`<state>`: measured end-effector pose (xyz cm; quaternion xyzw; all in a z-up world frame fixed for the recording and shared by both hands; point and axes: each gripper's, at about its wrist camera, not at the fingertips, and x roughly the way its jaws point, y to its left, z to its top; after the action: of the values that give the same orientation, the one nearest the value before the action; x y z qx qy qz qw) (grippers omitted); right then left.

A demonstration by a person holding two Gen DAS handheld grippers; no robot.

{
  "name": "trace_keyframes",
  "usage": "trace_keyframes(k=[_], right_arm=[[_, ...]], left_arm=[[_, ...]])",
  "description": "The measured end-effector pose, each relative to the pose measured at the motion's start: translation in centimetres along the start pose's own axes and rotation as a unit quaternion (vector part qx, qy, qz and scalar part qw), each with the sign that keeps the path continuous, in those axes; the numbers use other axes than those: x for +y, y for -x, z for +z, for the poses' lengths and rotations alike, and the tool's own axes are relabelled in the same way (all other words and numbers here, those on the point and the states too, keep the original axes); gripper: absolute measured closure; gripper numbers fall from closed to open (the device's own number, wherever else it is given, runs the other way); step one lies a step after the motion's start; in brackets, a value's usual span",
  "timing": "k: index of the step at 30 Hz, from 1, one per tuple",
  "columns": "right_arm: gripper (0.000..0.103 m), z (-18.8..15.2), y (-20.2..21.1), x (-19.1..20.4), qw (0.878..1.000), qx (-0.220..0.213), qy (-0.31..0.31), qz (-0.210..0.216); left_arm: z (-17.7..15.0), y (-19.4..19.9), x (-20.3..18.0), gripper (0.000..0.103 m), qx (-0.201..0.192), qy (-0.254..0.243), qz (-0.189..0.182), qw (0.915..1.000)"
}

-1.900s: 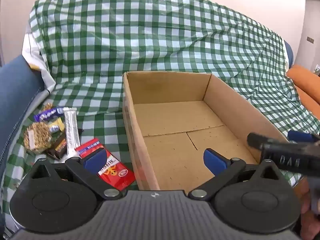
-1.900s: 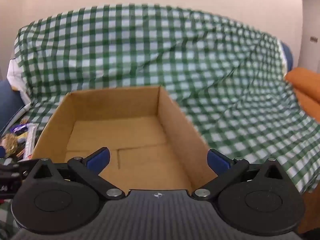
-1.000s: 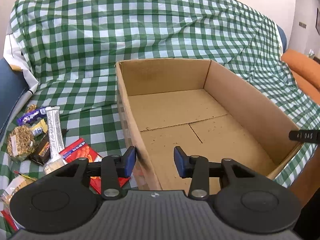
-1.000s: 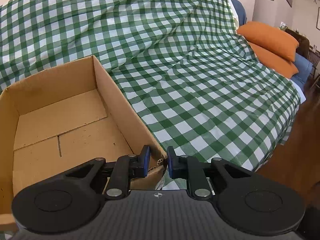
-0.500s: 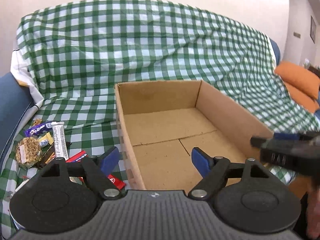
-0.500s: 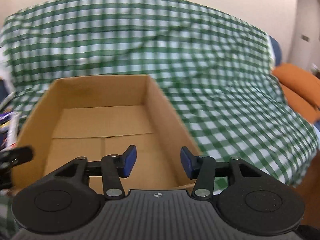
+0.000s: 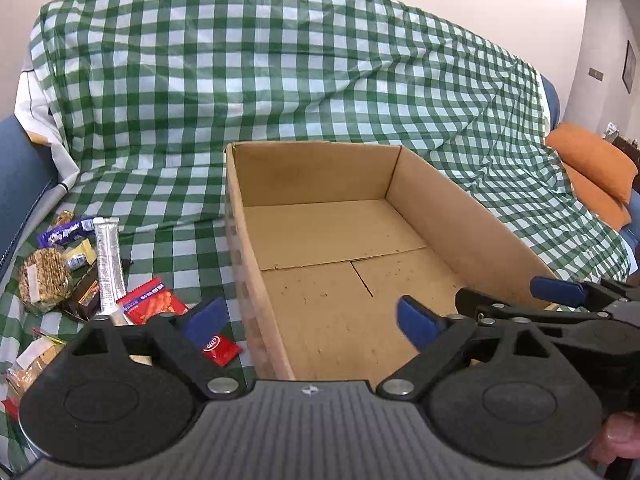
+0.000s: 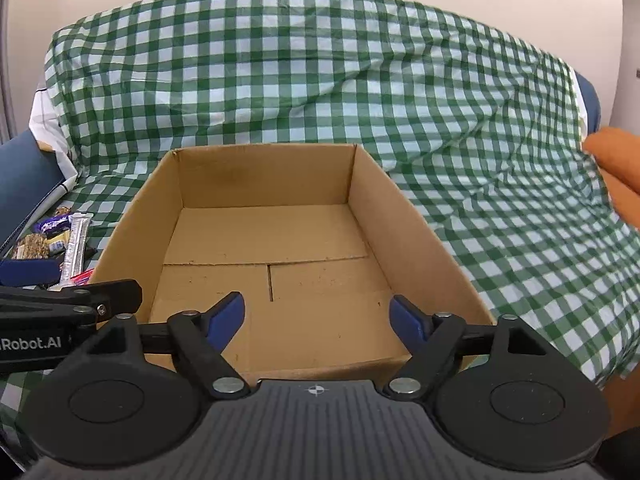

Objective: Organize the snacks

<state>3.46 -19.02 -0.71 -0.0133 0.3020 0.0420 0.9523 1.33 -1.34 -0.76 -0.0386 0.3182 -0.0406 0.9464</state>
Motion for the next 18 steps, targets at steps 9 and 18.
trace_keyframes(k=[9, 18], right_arm=[[0.02, -0.3, -1.1, -1.2, 0.999, 0.028, -0.027, 0.004], [0.014, -0.4, -1.3, -1.2, 0.999, 0.03, -0.03, -0.005]], left_arm=[[0.1, -0.5, -0.6, 0.0, 0.009, 0.0, 0.003, 1.0], [0.2, -0.8, -0.6, 0.0, 0.021, 0.001, 0.016, 0.9997]])
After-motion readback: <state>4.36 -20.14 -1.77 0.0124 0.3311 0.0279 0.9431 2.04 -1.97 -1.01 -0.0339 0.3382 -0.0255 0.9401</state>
